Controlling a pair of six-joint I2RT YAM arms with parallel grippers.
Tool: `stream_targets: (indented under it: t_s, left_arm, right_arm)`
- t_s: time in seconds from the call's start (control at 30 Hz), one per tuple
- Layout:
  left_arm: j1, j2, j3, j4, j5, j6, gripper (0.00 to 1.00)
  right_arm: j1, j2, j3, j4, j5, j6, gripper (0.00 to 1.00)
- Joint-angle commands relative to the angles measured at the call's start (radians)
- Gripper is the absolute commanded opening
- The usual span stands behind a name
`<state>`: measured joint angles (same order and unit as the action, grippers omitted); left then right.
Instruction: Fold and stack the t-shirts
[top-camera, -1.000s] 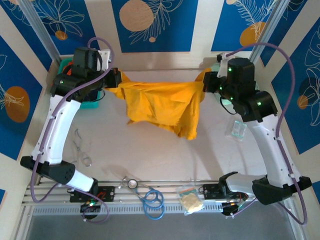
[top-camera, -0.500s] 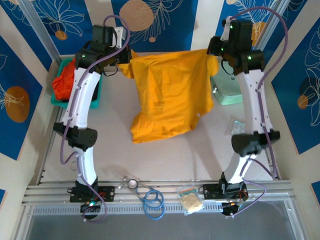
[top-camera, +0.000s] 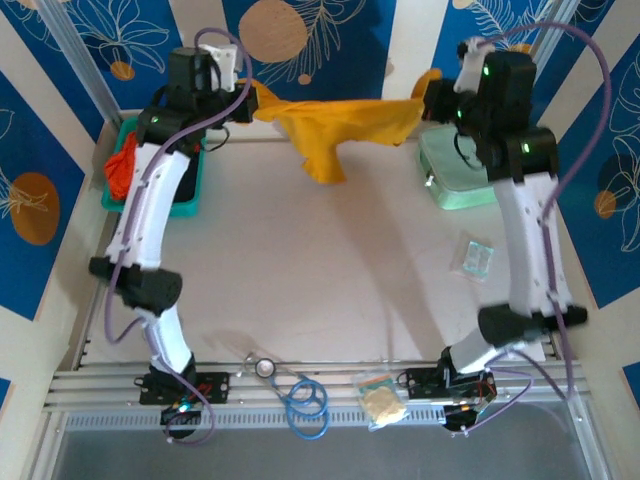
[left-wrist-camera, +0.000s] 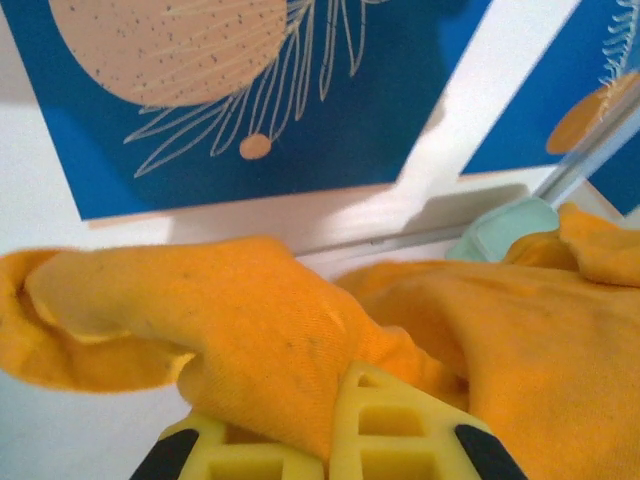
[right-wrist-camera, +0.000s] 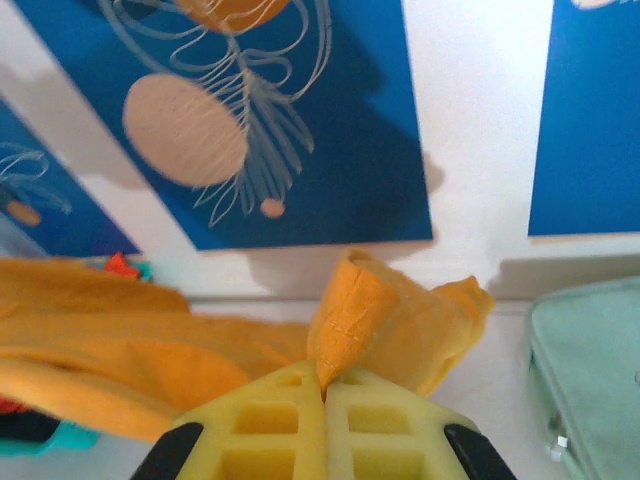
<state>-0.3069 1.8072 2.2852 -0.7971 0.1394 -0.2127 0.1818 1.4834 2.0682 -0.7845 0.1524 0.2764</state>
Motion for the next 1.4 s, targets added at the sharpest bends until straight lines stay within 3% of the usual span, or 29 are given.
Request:
stream_targets:
  t_s: [0.0, 0.1, 0.2, 0.33, 0.47, 0.57, 0.77, 0.83, 0.9, 0.97, 1.0, 1.07, 1.1, 1.17, 1.23, 1.37]
  left_arm:
    - [-0.014, -0.200, -0.300, 0.160, 0.016, 0.034, 0.00]
    - [-0.047, -0.327, -0.706, 0.310, 0.014, -0.001, 0.00]
    - [-0.083, -0.361, -1.049, 0.436, 0.035, -0.077, 0.00]
    - [-0.145, -0.350, -1.347, 0.550, 0.025, -0.173, 0.00]
    - [-0.184, -0.392, -1.426, 0.504, -0.047, -0.204, 0.00]
    - [-0.186, -0.432, -1.405, 0.380, -0.143, -0.203, 0.00]
    - [-0.186, -0.443, -1.341, 0.155, -0.343, -0.206, 0.00]
    - [-0.186, -0.456, -1.339, 0.128, -0.359, -0.214, 0.13]
    - [-0.186, -0.481, -1.340, 0.116, -0.334, -0.216, 0.34]
    - [-0.187, -0.511, -1.339, 0.103, -0.304, -0.214, 0.59]
    - [-0.187, -0.525, -1.334, 0.088, -0.295, -0.210, 0.69]
    - [-0.187, -0.545, -1.314, 0.045, -0.301, -0.201, 0.80]
    - [-0.187, -0.553, -1.298, 0.020, -0.310, -0.194, 0.98]
    - [-0.187, -0.555, -1.267, -0.022, -0.338, -0.189, 0.99]
    - [-0.187, -0.539, -1.241, -0.046, -0.369, -0.189, 1.00]
    - [-0.179, -0.455, -1.218, -0.037, -0.413, -0.221, 1.00]
  right_arm:
    - [0.019, -0.205, -0.315, 0.169, 0.040, 0.033, 0.00]
    - [0.080, -0.376, -0.699, 0.225, 0.026, 0.125, 0.00]
    - [0.166, -0.494, -1.057, 0.265, 0.002, 0.260, 0.00]
    - [0.265, -0.579, -1.333, 0.249, -0.037, 0.418, 0.00]
    - [0.336, -0.639, -1.411, 0.197, -0.030, 0.492, 0.00]
    - [0.347, -0.651, -1.426, 0.162, -0.048, 0.520, 0.00]
    - [0.371, -0.563, -1.432, 0.201, -0.211, 0.540, 0.00]
    - [0.401, -0.506, -1.411, 0.218, -0.268, 0.533, 0.00]
    - [0.437, -0.436, -1.364, 0.210, -0.324, 0.497, 0.08]
    - [0.460, -0.375, -1.297, 0.154, -0.340, 0.446, 0.28]
    - [0.462, -0.350, -1.256, 0.113, -0.336, 0.415, 0.45]
    - [0.452, -0.327, -1.179, 0.033, -0.284, 0.364, 0.65]
    - [0.434, -0.321, -1.144, 0.002, -0.247, 0.337, 0.71]
    - [0.360, -0.307, -1.086, -0.028, -0.212, 0.286, 0.78]
    - [0.254, -0.275, -1.042, -0.030, -0.215, 0.244, 0.78]
    - [0.012, -0.146, -1.006, 0.023, -0.220, 0.230, 0.60]
